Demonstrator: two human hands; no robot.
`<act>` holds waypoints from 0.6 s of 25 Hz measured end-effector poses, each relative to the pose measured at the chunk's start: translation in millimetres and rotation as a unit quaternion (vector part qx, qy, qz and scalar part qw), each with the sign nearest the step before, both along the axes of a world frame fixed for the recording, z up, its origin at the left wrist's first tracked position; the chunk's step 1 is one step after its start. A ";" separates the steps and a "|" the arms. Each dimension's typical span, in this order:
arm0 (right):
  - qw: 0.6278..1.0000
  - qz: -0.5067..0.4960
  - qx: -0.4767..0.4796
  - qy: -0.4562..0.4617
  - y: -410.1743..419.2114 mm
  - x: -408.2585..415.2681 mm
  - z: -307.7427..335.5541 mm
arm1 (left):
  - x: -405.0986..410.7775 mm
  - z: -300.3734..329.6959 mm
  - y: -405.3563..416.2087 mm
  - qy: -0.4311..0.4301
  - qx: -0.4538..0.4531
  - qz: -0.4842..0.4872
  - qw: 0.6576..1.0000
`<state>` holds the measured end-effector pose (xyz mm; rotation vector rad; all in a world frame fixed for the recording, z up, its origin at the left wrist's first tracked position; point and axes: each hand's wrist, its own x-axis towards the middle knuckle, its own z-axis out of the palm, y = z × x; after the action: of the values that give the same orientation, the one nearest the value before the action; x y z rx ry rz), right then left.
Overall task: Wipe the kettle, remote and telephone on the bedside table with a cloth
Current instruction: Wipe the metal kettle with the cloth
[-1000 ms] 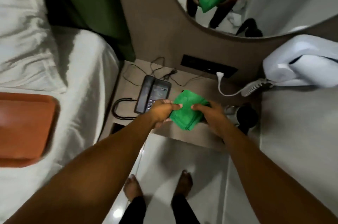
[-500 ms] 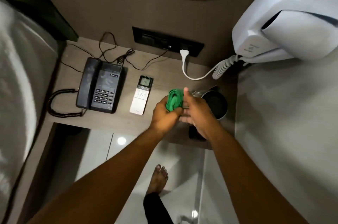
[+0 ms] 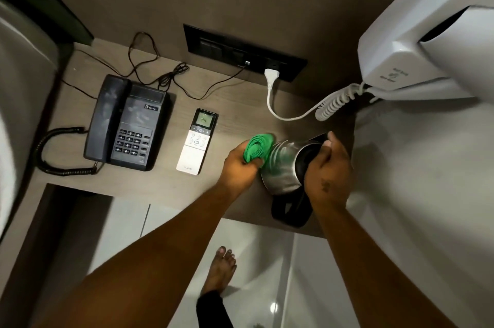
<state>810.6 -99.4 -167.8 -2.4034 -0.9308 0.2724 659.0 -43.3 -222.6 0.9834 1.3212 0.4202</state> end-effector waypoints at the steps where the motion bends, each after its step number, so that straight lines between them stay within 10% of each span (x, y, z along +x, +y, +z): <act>1: 1.000 0.001 0.016 -0.013 -0.9 0.6 -2.8 | 5.7 -1.8 7.6 -0.036 -0.022 -0.006 0.999; 6: 0.999 0.012 0.022 -0.039 -1.3 2.1 -8.5 | 42.6 -9.5 50.0 -0.189 -0.252 0.085 0.945; 15: 0.999 0.016 0.006 -0.051 -2.3 6.3 -16.8 | 69.2 -10.4 48.4 -0.146 -0.139 -0.026 0.979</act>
<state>816.9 -101.7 -184.6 -2.4128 -1.0130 0.1565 728.1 5.1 -233.0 0.6907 1.0525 0.3151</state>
